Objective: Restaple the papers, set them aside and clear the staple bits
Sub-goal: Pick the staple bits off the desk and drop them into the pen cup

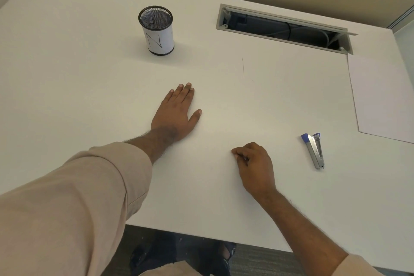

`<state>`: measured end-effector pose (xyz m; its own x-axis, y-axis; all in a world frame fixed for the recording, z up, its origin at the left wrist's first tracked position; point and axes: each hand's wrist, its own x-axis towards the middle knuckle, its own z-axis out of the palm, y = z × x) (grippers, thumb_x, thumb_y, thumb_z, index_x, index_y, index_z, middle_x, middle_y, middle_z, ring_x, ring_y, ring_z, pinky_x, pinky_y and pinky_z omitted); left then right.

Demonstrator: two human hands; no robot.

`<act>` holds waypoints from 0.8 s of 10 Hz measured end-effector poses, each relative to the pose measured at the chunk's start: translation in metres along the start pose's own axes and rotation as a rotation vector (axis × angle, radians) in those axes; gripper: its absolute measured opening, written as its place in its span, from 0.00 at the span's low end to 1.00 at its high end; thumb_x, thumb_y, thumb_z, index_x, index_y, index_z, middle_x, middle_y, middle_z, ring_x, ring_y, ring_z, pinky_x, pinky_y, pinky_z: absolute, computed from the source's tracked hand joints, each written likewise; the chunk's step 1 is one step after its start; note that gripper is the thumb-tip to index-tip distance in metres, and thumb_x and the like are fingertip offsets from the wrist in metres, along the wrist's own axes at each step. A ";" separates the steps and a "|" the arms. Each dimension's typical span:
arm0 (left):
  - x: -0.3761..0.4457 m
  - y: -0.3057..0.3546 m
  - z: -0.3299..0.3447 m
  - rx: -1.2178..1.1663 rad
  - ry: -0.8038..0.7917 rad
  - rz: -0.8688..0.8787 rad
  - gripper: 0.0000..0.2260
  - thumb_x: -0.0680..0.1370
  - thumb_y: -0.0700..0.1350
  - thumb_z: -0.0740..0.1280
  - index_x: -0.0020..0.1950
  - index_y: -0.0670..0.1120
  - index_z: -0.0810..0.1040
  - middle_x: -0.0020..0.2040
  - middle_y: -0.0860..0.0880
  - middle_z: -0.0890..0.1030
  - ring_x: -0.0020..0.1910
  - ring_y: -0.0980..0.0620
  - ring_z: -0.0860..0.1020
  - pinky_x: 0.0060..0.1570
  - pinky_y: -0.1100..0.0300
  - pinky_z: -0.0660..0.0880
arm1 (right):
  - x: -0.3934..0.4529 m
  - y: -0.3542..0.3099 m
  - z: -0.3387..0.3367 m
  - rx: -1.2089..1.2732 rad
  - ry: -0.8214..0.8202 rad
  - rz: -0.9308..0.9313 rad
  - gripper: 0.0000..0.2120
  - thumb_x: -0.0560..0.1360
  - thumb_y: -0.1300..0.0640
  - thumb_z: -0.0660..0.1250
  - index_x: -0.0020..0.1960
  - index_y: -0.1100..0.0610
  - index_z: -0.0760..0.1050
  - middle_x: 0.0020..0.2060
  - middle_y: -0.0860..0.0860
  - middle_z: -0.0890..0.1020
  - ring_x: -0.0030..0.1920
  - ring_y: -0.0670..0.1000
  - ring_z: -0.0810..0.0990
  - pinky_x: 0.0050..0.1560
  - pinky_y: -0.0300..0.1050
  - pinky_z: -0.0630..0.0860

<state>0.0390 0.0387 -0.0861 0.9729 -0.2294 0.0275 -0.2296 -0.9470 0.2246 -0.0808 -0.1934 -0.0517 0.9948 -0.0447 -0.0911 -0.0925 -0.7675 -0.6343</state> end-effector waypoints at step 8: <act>0.000 0.000 0.002 -0.001 0.008 -0.003 0.31 0.81 0.60 0.49 0.80 0.45 0.52 0.81 0.50 0.51 0.79 0.52 0.48 0.77 0.53 0.47 | 0.011 0.005 -0.013 -0.001 -0.031 -0.085 0.09 0.75 0.64 0.67 0.49 0.53 0.83 0.40 0.43 0.79 0.45 0.47 0.76 0.46 0.41 0.73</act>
<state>0.0387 0.0382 -0.0876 0.9739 -0.2243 0.0346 -0.2263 -0.9475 0.2257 -0.0696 -0.2062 -0.0454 0.9973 0.0409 -0.0606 -0.0074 -0.7680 -0.6404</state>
